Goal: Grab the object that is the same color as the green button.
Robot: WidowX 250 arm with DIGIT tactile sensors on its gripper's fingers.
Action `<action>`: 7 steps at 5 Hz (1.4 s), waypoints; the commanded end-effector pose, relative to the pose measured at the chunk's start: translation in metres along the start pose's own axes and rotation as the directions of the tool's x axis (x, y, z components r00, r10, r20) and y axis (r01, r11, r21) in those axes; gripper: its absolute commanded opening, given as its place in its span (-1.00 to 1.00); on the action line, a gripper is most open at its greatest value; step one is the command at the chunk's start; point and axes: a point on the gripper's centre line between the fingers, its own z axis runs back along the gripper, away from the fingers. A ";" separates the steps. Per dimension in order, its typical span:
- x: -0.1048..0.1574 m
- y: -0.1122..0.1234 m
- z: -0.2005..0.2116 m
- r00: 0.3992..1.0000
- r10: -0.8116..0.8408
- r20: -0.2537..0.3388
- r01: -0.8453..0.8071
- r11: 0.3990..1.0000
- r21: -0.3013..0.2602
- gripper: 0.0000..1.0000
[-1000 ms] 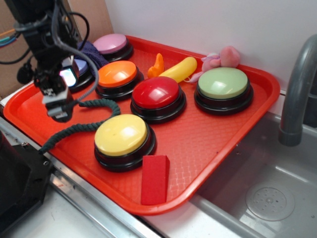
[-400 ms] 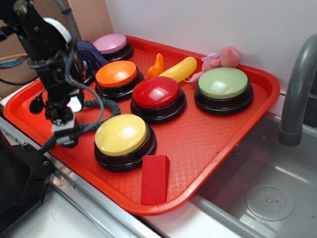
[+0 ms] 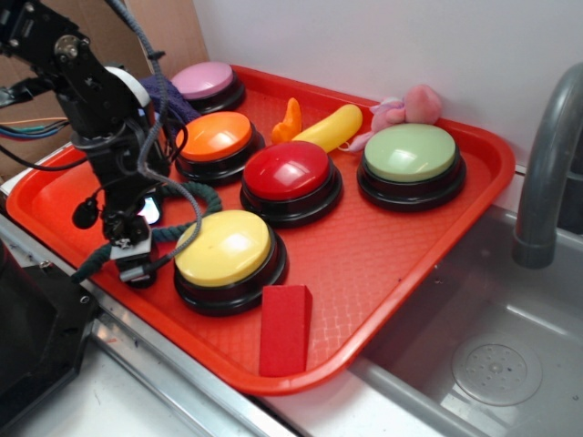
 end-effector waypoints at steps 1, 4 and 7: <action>-0.001 0.004 -0.003 0.999 0.052 -0.005 -0.052 0.999 0.016 -1.00; 0.001 0.004 0.000 0.991 0.126 -0.041 -0.126 0.992 0.010 -1.00; 0.019 0.030 0.103 0.825 0.562 -0.064 -0.552 0.825 0.123 -1.00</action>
